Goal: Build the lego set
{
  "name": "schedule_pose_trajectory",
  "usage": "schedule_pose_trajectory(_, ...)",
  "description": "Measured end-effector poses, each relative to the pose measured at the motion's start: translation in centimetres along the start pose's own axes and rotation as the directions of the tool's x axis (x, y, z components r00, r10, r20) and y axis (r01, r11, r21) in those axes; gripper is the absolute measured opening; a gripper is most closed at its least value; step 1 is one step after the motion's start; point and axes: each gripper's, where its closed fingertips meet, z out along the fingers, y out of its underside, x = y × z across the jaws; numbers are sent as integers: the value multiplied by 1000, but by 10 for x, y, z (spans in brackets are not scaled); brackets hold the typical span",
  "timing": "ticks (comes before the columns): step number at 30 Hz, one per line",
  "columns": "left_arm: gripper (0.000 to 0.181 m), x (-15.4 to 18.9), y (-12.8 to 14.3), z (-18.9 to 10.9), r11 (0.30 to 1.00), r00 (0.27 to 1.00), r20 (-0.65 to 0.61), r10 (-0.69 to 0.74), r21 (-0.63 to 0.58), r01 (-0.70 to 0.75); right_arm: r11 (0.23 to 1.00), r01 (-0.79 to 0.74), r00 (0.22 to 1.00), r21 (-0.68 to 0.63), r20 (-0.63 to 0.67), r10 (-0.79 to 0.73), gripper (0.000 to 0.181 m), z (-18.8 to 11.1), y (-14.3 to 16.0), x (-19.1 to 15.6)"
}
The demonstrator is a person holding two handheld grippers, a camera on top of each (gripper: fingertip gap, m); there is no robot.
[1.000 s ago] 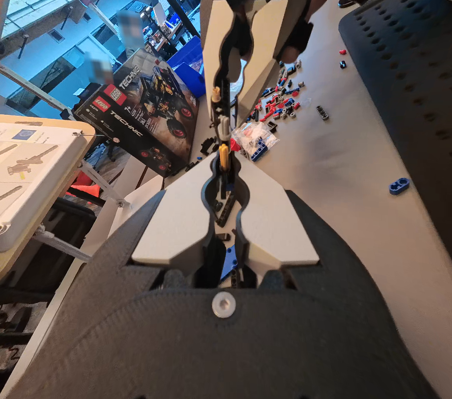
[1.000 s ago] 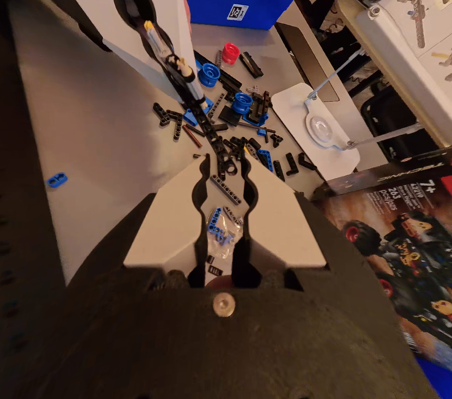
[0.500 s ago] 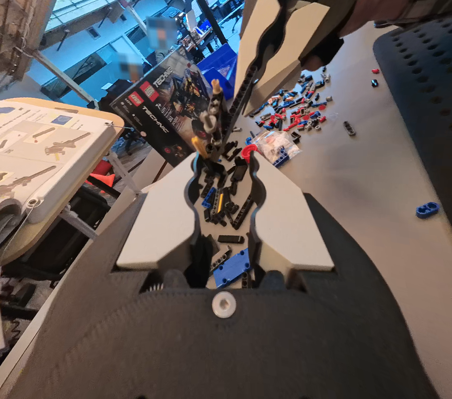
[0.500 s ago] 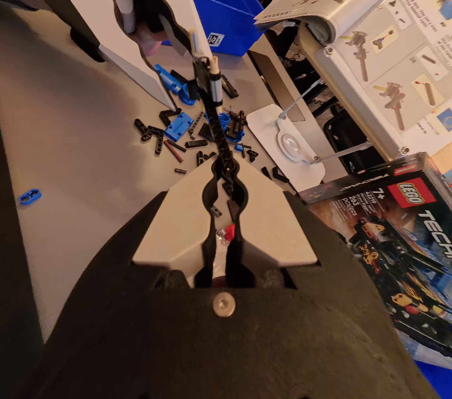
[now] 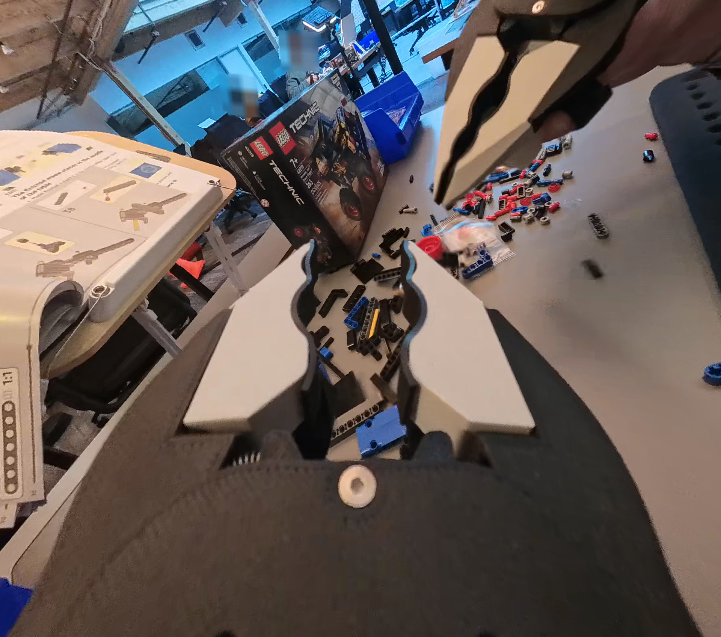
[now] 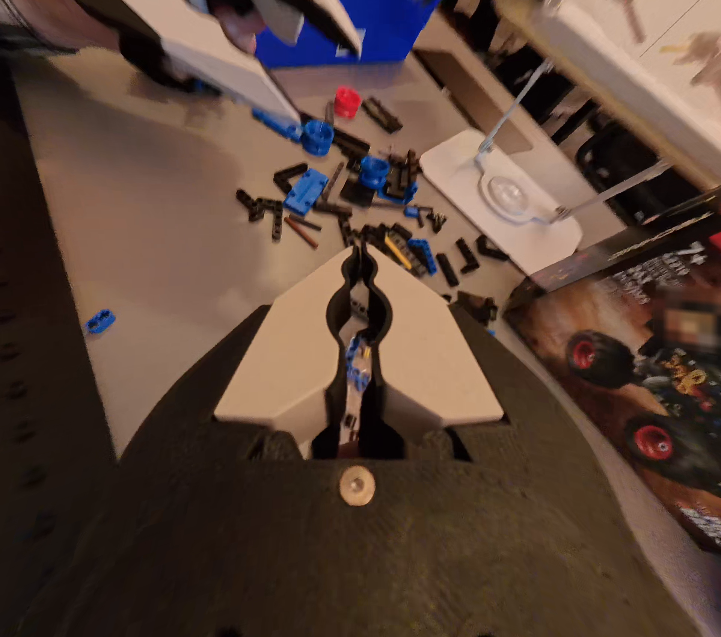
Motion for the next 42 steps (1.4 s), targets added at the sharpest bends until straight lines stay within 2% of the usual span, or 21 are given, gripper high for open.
schedule_pose_trajectory(4, 40, 1, 6, 3, 999, 1000, -2, -3, -32, 3, 994, -44, 999, -100, -7, 44, 28, 0, 24, 10)
schedule_pose_trajectory(9, 40, 8, 15, 8, 997, 999, -26, 18, -75, -20, 954, -57, 998, -294, -35, 49, 38, 6, 73, 21)
schedule_pose_trajectory(12, 40, 10, 17, 9, 996, 999, -39, 15, -82, -18, 926, 24, 999, -377, -23, -35, 39, 17, 93, 21)
schedule_pose_trajectory(16, 40, 11, 21, 10, 995, 999, -45, 18, -97, -22, 903, 141, 989, -406, 21, -145, 32, 37, 100, 16)
schedule_pose_trajectory(20, 41, 13, 21, 10, 994, 998, -51, 28, -100, -33, 824, 313, 940, -473, 29, -341, 14, 46, 108, 24)
schedule_pose_trajectory(22, 41, 15, 22, 11, 994, 998, -55, 41, -102, -46, 782, 390, 897, -487, 8, -442, 11, 45, 108, 31)
schedule_pose_trajectory(23, 41, 16, 22, 11, 993, 997, -57, 47, -105, -53, 772, 416, 882, -480, 7, -471, 10, 44, 107, 32)
schedule_pose_trajectory(27, 41, 18, 23, 12, 991, 996, -63, 60, -113, -67, 821, 423, 877, -383, -54, -477, 8, 38, 87, 32)
schedule_pose_trajectory(34, 43, 17, 27, 12, 990, 996, -66, 59, -127, -67, 916, 358, 909, -182, -156, -387, 6, 8, 44, 40)
schedule_pose_trajectory(37, 44, 17, 30, 14, 988, 996, -61, 67, -139, -75, 940, 333, 932, -71, -128, -340, 6, -7, 22, 32)
schedule_pose_trajectory(42, 48, 14, 31, 15, 981, 994, -30, 102, -163, -106, 959, 214, 975, 184, 23, -222, 6, -34, -24, 9)
